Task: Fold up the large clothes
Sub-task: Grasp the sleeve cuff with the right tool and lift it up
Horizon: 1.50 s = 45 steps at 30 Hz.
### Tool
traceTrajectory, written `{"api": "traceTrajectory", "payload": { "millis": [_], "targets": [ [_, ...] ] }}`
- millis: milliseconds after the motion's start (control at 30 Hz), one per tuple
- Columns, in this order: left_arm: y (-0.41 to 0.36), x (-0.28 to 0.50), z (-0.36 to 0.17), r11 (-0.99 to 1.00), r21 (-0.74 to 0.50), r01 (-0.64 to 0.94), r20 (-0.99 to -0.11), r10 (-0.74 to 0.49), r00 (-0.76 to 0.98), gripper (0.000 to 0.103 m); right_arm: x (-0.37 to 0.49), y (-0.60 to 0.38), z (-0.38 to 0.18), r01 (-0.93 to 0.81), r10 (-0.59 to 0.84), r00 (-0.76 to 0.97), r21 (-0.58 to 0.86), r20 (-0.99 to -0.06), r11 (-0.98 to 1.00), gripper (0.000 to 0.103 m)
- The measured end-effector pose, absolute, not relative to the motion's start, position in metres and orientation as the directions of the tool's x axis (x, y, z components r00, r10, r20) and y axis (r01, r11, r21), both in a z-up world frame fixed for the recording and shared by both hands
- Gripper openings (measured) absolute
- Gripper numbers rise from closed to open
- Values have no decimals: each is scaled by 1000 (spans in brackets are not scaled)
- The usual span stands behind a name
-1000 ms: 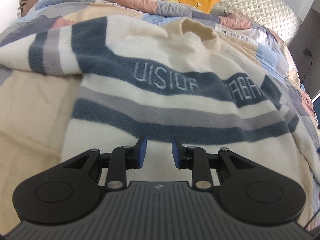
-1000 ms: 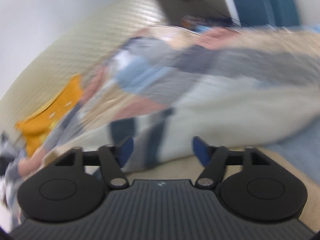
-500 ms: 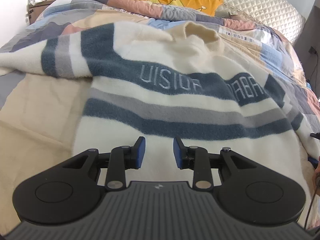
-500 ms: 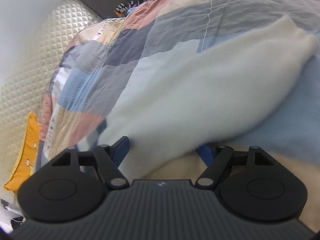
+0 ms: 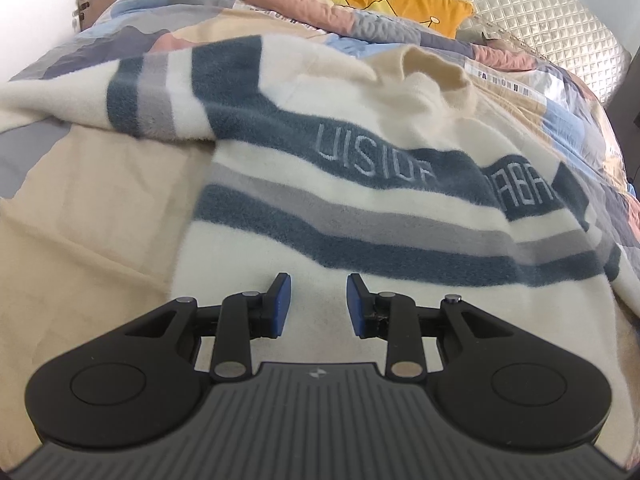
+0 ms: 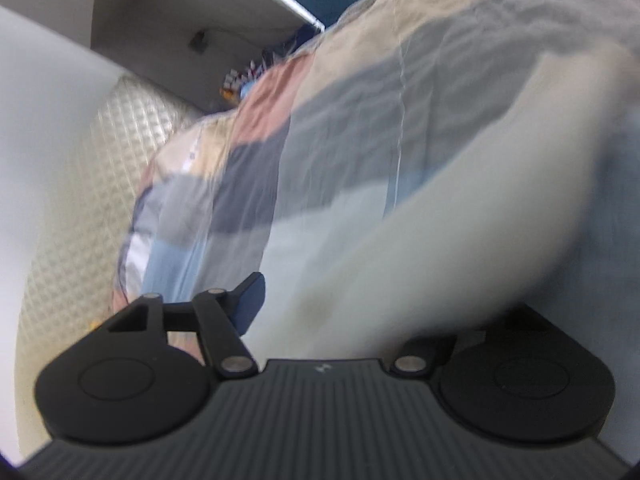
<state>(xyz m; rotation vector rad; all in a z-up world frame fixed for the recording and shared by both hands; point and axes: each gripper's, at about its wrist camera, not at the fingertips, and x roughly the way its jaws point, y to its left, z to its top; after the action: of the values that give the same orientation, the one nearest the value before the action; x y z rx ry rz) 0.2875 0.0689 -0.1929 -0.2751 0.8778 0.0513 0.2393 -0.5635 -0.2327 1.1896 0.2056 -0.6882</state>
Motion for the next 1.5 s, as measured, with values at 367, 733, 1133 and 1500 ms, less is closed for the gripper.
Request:
{"api": "traceTrajectory", "payload": {
  "millis": [367, 733, 1133, 1500],
  "targets": [
    [66, 293, -198, 964, -221, -150, -772, -79, 630, 35, 221, -599, -250, 635, -410, 735, 761, -541, 134, 11],
    [57, 290, -196, 975, -189, -119, -778, -75, 624, 35, 229, -614, -237, 672, -423, 730, 675, -536, 305, 10],
    [47, 298, -190, 982, -170, -76, -775, -86, 626, 36, 228, -650, -188, 634, -437, 773, 543, -460, 550, 9],
    [70, 289, -158, 967, -239, -92, -694, -104, 712, 48, 295, -520, -6, 334, -303, 942, 335, -140, 881, 9]
  ]
}}
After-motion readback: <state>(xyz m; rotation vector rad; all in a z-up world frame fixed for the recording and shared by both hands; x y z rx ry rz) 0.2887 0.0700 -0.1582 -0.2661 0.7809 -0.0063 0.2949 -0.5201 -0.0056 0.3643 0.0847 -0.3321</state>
